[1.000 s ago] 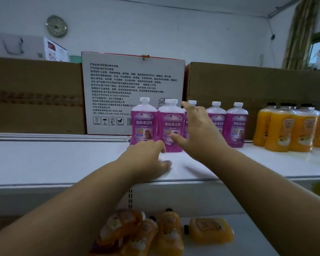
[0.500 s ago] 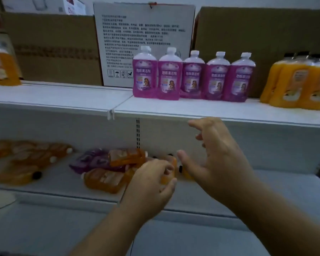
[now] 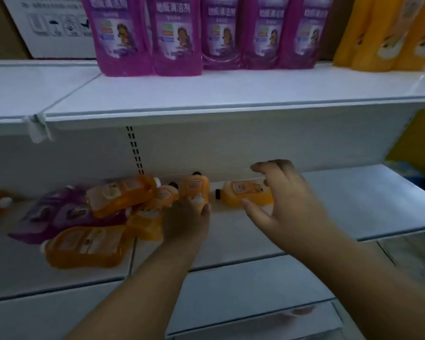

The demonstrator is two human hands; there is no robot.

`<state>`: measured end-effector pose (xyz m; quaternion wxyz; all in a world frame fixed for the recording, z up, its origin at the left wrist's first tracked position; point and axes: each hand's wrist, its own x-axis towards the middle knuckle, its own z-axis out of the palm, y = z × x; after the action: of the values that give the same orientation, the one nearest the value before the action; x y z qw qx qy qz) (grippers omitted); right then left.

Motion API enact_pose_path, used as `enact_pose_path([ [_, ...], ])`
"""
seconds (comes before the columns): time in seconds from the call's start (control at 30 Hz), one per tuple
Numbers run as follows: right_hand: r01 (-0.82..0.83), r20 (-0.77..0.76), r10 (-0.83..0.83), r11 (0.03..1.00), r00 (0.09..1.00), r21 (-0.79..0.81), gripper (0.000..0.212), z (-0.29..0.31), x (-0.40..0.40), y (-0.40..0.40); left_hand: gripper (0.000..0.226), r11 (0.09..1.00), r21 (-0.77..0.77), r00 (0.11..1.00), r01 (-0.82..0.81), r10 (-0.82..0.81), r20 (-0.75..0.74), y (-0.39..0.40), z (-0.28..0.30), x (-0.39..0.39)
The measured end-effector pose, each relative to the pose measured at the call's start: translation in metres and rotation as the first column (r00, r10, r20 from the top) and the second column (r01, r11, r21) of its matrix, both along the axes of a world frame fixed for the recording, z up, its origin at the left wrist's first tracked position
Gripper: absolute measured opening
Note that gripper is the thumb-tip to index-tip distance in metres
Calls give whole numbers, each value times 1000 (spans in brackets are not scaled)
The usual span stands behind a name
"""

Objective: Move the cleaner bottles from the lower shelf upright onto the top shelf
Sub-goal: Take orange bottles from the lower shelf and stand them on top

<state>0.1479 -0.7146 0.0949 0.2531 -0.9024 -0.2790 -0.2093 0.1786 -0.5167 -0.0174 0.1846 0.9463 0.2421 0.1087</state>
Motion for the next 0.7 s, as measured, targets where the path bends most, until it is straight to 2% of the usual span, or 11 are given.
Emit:
enact_pose_path([
  [0.07, 39, 3, -40, 999, 999, 15, 52, -1, 8, 2, 70, 1000, 12, 999, -28, 28, -19, 8, -8, 21],
  [0.2, 70, -38, -71, 997, 997, -29, 55, -11, 19, -3, 76, 993, -97, 994, -65, 56, -93, 9, -14, 42],
  [0.33, 43, -63, -47, 997, 997, -68, 52, -22, 35, -10, 83, 946, -281, 986, -159, 138, -91, 7, -6, 51],
  [0.37, 31, -74, -36, 997, 997, -75, 51, -25, 41, -13, 83, 902, -393, 984, -178, 154, -92, 8, -6, 51],
  [0.4, 12, -82, -19, 997, 996, -81, 49, -29, 48, -17, 83, 779, -595, 979, -199, 182, -89, 7, -6, 51],
  [0.43, -13, -89, 5, 996, 996, -85, 47, -33, 56, -20, 84, 538, -820, 970, -196, 232, -80, 3, -5, 47],
  [0.47, -40, -96, 32, 996, 995, -84, 45, -38, 65, -23, 86, 241, -957, 947, -158, 311, -79, -2, -3, 39],
  [0.5, -65, -106, 56, 995, 993, -78, 44, -42, 75, -25, 87, 25, -996, 923, -82, 378, -67, -7, -2, 28],
  [0.53, -87, -130, 77, 994, 988, -73, 42, -46, 87, -26, 87, -94, -996, 910, -3, 412, -41, -14, 1, 17],
  [0.63, -169, -214, 143, 980, 966, -110, 40, -62, 123, -26, 80, -345, -913, 920, 219, 383, 76, -37, 8, -17],
  [0.7, -237, -240, 196, 959, 951, -156, 42, -75, 148, -25, 68, -392, -855, 910, 340, 367, 193, -55, 13, -35],
])
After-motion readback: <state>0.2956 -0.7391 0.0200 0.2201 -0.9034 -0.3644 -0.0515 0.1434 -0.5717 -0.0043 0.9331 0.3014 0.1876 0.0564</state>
